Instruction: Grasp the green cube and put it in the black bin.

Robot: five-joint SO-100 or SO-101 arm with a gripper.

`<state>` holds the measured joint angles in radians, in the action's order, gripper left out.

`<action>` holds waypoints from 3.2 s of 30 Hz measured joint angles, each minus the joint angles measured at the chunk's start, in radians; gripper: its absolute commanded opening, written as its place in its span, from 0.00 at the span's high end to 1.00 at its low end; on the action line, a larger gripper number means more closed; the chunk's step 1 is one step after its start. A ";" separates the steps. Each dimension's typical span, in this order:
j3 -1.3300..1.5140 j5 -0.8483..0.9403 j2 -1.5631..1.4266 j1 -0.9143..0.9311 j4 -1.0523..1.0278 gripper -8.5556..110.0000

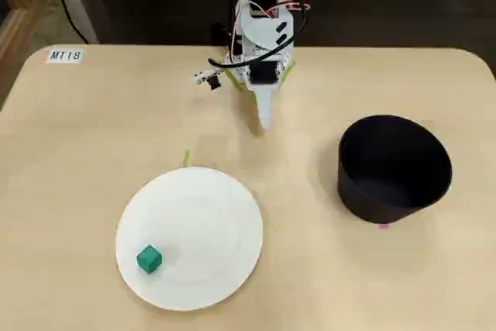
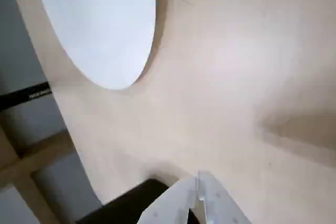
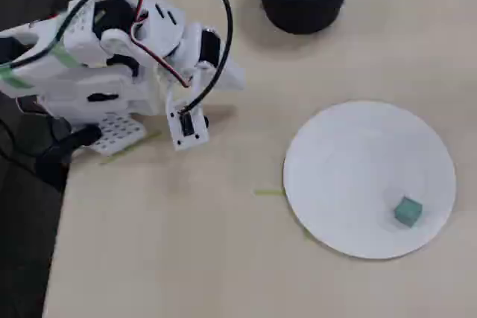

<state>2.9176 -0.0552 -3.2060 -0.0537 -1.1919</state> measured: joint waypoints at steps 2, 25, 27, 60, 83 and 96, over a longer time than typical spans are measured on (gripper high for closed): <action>0.000 0.000 0.000 -0.006 0.000 0.93; -0.272 -0.035 0.123 -0.075 -0.060 0.93; -0.485 -0.021 0.322 -0.094 -0.112 0.93; -2.655 -0.149 2.414 0.307 -0.643 0.88; -2.718 -0.184 2.540 0.357 -0.653 0.60; -3.025 -0.149 2.777 0.430 -0.653 0.61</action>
<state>-0.1074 -0.2040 -0.4295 0.3758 -1.8454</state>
